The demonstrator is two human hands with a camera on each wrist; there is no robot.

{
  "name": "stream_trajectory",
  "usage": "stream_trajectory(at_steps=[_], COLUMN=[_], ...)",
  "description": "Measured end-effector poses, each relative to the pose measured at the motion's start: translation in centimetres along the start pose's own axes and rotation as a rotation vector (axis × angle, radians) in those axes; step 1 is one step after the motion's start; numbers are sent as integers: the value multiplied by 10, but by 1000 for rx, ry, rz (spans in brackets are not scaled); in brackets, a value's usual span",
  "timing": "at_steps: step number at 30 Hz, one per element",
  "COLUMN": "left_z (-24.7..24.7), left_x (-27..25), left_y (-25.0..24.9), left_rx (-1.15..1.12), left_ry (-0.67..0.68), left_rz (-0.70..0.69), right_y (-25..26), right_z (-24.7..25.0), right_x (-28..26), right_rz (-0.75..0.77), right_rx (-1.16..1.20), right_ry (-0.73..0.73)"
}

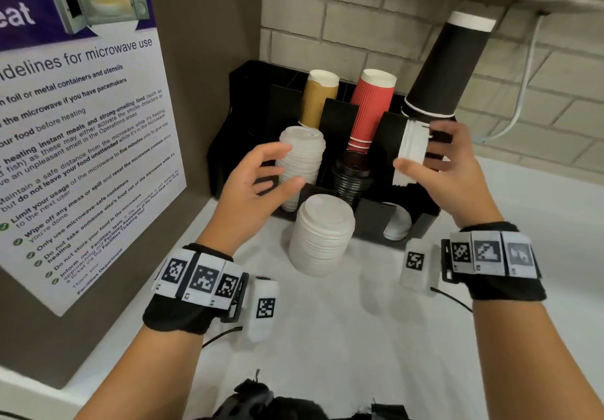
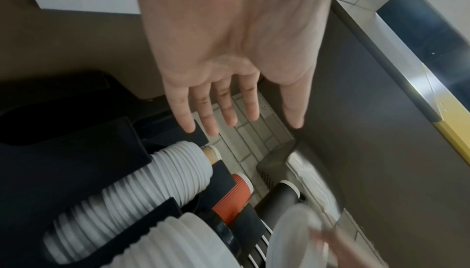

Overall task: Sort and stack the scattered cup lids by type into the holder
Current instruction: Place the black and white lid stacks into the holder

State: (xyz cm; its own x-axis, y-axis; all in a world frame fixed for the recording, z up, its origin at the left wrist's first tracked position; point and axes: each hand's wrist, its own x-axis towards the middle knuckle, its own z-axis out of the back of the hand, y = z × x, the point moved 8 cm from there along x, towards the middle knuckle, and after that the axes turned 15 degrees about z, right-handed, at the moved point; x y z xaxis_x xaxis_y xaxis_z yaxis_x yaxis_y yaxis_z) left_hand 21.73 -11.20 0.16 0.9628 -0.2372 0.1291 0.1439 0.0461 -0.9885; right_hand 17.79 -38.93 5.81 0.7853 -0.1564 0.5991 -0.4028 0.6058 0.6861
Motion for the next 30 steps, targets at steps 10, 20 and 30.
stream_trajectory(at_steps=[10,20,30], left_z=[-2,3,8], left_x=[-1,-2,0], left_y=[2,1,3], left_rx=[38,37,13], left_ry=[-9,-41,-61], left_rz=[1,4,-12], right_y=[-66,-95,-42], right_z=[-18,-58,-39], right_x=[-1,-21,-11], right_rz=[-26,132,129], right_rx=[-805,-1290,-915], right_ry=[481,949,486])
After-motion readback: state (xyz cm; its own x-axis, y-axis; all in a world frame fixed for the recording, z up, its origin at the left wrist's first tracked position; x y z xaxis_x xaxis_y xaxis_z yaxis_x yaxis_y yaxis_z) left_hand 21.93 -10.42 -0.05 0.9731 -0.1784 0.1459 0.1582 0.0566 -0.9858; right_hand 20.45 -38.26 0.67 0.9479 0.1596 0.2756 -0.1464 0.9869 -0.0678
